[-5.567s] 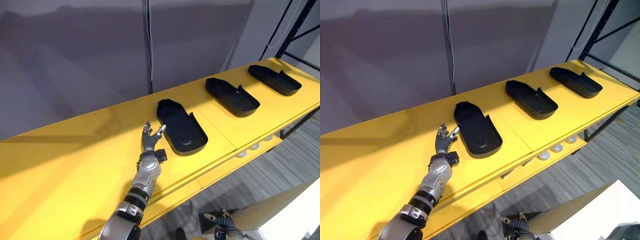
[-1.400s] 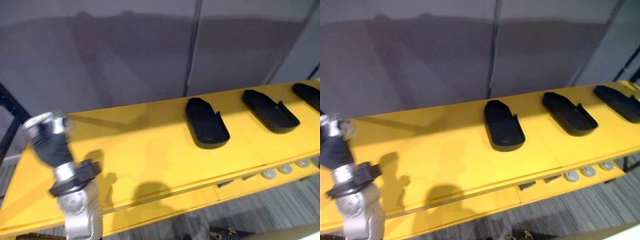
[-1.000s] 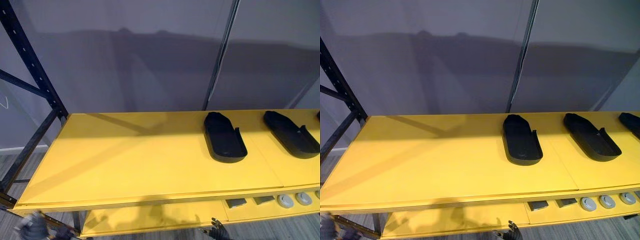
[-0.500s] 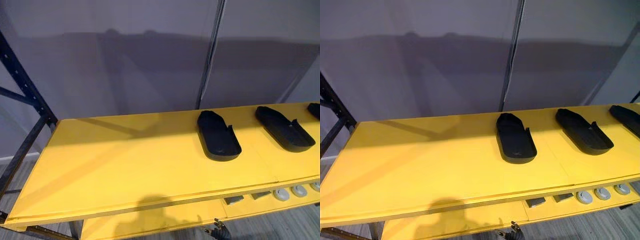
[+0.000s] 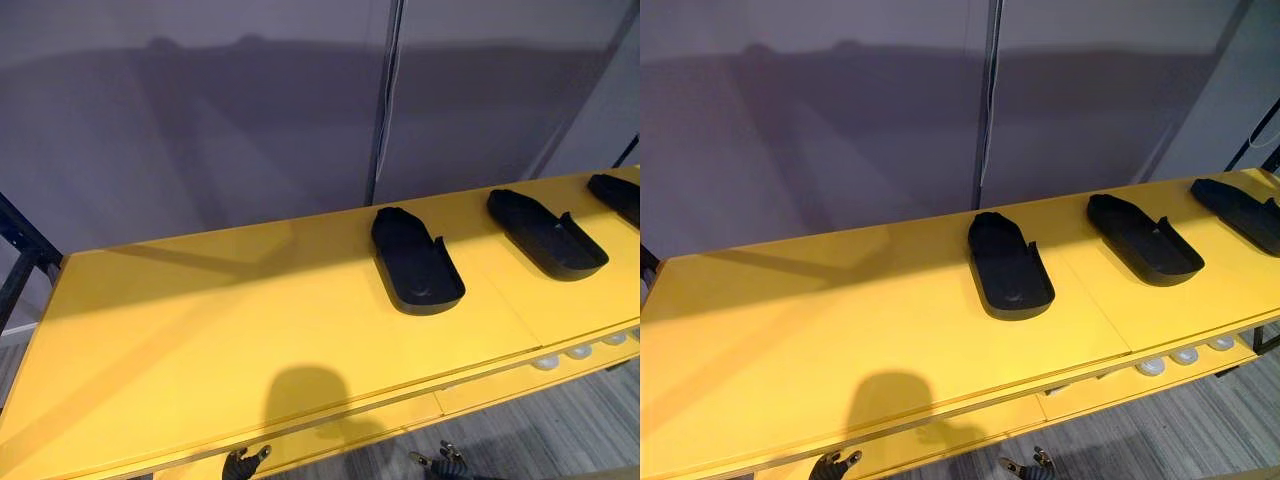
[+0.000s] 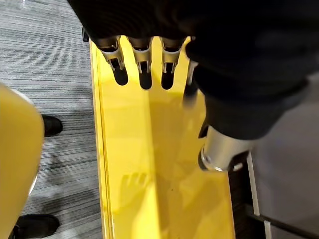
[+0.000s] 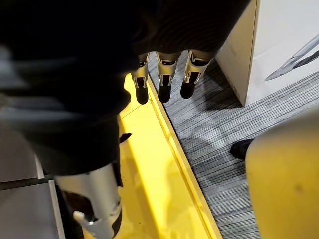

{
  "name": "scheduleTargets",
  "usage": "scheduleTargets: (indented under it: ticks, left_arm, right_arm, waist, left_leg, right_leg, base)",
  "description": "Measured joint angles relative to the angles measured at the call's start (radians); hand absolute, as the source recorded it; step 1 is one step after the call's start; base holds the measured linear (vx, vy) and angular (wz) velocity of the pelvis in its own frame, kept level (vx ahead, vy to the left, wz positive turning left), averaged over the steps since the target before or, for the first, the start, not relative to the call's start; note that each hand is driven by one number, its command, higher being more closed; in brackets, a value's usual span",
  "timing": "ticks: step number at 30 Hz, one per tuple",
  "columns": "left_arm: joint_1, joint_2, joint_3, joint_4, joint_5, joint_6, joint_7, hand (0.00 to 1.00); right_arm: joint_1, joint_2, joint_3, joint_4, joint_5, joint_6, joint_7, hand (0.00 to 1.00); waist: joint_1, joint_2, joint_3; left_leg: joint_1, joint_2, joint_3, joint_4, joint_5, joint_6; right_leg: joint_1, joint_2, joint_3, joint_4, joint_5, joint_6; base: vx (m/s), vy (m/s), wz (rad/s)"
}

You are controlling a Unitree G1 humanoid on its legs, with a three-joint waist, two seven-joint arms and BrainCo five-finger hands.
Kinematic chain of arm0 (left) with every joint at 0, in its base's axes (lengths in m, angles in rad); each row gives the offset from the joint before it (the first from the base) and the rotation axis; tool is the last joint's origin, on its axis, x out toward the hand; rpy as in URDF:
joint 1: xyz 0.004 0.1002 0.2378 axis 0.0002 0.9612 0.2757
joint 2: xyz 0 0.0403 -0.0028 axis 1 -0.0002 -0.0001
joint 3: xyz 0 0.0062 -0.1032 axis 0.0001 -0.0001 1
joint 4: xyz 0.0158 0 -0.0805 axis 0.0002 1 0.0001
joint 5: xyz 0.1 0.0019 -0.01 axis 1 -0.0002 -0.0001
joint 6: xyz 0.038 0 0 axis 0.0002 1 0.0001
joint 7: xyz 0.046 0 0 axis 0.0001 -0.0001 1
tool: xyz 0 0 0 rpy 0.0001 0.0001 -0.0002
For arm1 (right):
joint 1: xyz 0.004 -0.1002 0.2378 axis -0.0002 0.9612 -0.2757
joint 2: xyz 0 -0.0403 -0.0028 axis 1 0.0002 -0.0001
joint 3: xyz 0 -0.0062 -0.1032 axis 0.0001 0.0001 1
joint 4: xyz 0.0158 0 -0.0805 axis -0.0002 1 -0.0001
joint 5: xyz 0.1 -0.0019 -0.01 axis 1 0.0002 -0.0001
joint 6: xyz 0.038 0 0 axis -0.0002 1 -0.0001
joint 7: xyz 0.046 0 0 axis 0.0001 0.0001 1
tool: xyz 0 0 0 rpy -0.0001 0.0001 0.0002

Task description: Walk over and take plastic housings, then place them on the shelf

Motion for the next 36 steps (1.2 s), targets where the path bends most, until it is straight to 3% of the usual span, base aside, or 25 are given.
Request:
scheduleTargets:
  ticks: [9,16,19,21,22,24,26,27,28,29,30,31,32,36]
  left_arm:
    - [-0.043,-0.001,-0.002,-0.010,0.020,0.000,0.006,0.00]
    - [-0.086,0.013,-0.038,-0.016,0.028,0.000,0.006,0.00]
    - [-0.127,0.014,-0.038,-0.016,0.038,0.000,0.008,0.00]
    - [-0.149,0.017,-0.040,-0.020,0.060,-0.001,0.016,0.00]
    - [-0.158,0.018,-0.042,-0.022,0.067,-0.001,0.016,0.00]
    - [-0.181,0.016,-0.073,-0.027,0.078,0.000,0.015,0.00]
    - [-0.176,0.014,-0.078,-0.027,0.078,0.002,0.012,0.00]
    - [-0.167,0.015,-0.078,-0.027,0.079,0.003,0.010,0.00]
    - [-0.164,0.016,-0.078,-0.027,0.079,0.003,0.010,0.00]
    - [-0.167,0.024,-0.078,-0.019,0.079,0.008,0.009,0.00]
    - [-0.167,0.015,-0.081,-0.011,0.078,0.013,0.009,0.00]
    - [-0.163,0.006,-0.099,-0.009,0.077,0.012,0.005,0.00]
    - [-0.165,0.007,-0.115,-0.003,0.076,0.011,0.005,0.00]
    - [-0.169,0.008,-0.148,0.019,0.076,0.007,0.001,0.00]
  right_arm:
    - [-0.044,-0.014,0.036,-0.076,-0.050,0.000,-0.009,0.00]
    - [-0.057,-0.004,0.059,-0.103,-0.070,0.001,-0.012,0.00]
    - [-0.064,-0.001,0.060,-0.149,-0.087,0.001,-0.013,0.00]
    - [-0.089,-0.003,0.084,-0.163,-0.108,0.000,-0.015,0.00]
    - [-0.094,-0.003,0.084,-0.165,-0.109,0.000,-0.015,0.00]
    - [-0.074,-0.009,0.077,-0.154,-0.111,0.002,-0.015,0.00]
    - [-0.056,-0.015,0.077,-0.128,-0.130,0.002,-0.014,0.00]
    - [-0.055,-0.023,0.078,-0.095,-0.131,0.002,-0.013,0.00]
    - [-0.059,-0.027,0.078,-0.080,-0.135,0.002,-0.013,0.00]
    - [-0.081,-0.048,0.080,-0.042,-0.149,0.002,-0.013,0.00]
    - [-0.098,-0.068,0.078,-0.020,-0.150,0.003,-0.014,0.00]
    - [-0.123,-0.101,0.078,0.012,-0.150,0.003,-0.014,0.00]
    - [-0.141,-0.115,0.077,0.026,-0.151,0.003,-0.014,0.00]
    - [-0.137,-0.131,0.047,0.024,-0.151,0.003,-0.016,0.00]
  waist:
    - [0.000,-0.010,0.032]
    - [0.001,-0.044,0.055]
    - [0.000,-0.064,0.082]
    - [-0.001,-0.066,0.097]
    - [-0.002,-0.064,0.103]
    - [-0.006,-0.059,0.117]
    - [-0.009,-0.061,0.109]
    - [-0.009,-0.065,0.088]
    - [-0.006,-0.068,0.079]
    - [-0.001,-0.063,0.061]
    - [-0.007,-0.038,0.052]
    - [-0.004,-0.005,0.029]
    - [0.000,0.001,0.024]
    - [-0.025,-0.004,0.020]
  left_leg:
    - [-0.075,-0.013,-0.032,0.147,-0.085,0.043]
    - [-0.086,-0.047,0.090,0.223,-0.146,0.078]
    - [-0.131,-0.062,0.140,0.290,-0.170,0.108]
    - [-0.175,-0.038,0.226,0.308,-0.168,0.125]
    - [-0.184,-0.036,0.242,0.309,-0.166,0.129]
    - [-0.180,-0.034,0.279,0.303,-0.151,0.140]
    - [-0.162,-0.035,0.307,0.285,-0.135,0.135]
    - [-0.158,-0.034,0.331,0.270,-0.121,0.125]
    - [-0.162,-0.035,0.345,0.273,-0.116,0.119]
    - [-0.186,-0.039,0.345,0.273,-0.107,0.110]
    - [-0.202,-0.026,0.313,0.255,-0.097,0.112]
    - [-0.206,-0.020,0.260,0.191,-0.055,0.112]
    - [-0.193,-0.015,0.259,0.154,-0.025,0.110]
    - [-0.162,0.003,0.273,0.149,-0.017,0.115]
  right_leg:
    - [-0.118,0.013,0.136,0.083,0.002,0.013]
    - [-0.161,0.005,0.278,0.082,0.056,0.062]
    - [-0.213,0.003,0.345,0.081,0.099,0.083]
    - [-0.264,0.003,0.260,0.045,0.195,0.059]
    - [-0.289,0.002,0.196,0.100,0.166,0.047]
    - [-0.354,-0.028,0.012,0.476,-0.070,-0.005]
    - [-0.299,-0.076,-0.068,0.589,-0.174,0.002]
    - [-0.247,-0.113,-0.113,0.557,-0.219,0.020]
    - [-0.229,-0.134,-0.134,0.509,-0.225,0.025]
    - [-0.207,-0.110,-0.122,0.370,-0.222,-0.008]
    - [-0.200,-0.077,-0.114,0.313,-0.176,-0.002]
    - [-0.180,-0.030,-0.065,0.189,-0.090,-0.016]
    - [-0.171,-0.008,-0.017,0.114,-0.034,-0.022]
    - [-0.123,0.026,0.069,-0.015,0.060,-0.031]
  base:
    - [-0.08,0.034,-0.45]
    - [-0.09,0.137,-0.61]
    - [-0.15,0.123,-0.79]
    - [-0.23,0.042,-0.95]
    - [-0.20,0.000,-0.67]
    - [-0.14,0.027,-0.39]
    - [-0.07,-0.014,-0.39]
    - [-0.01,-0.051,-0.58]
    - [0.03,-0.090,-0.90]
    - [0.02,-0.105,-0.83]
    - [0.00,-0.161,-1.15]
    - [-0.03,-0.122,-1.26]
    - [-0.05,-0.118,-1.28]
    - [-0.07,-0.039,-0.88]
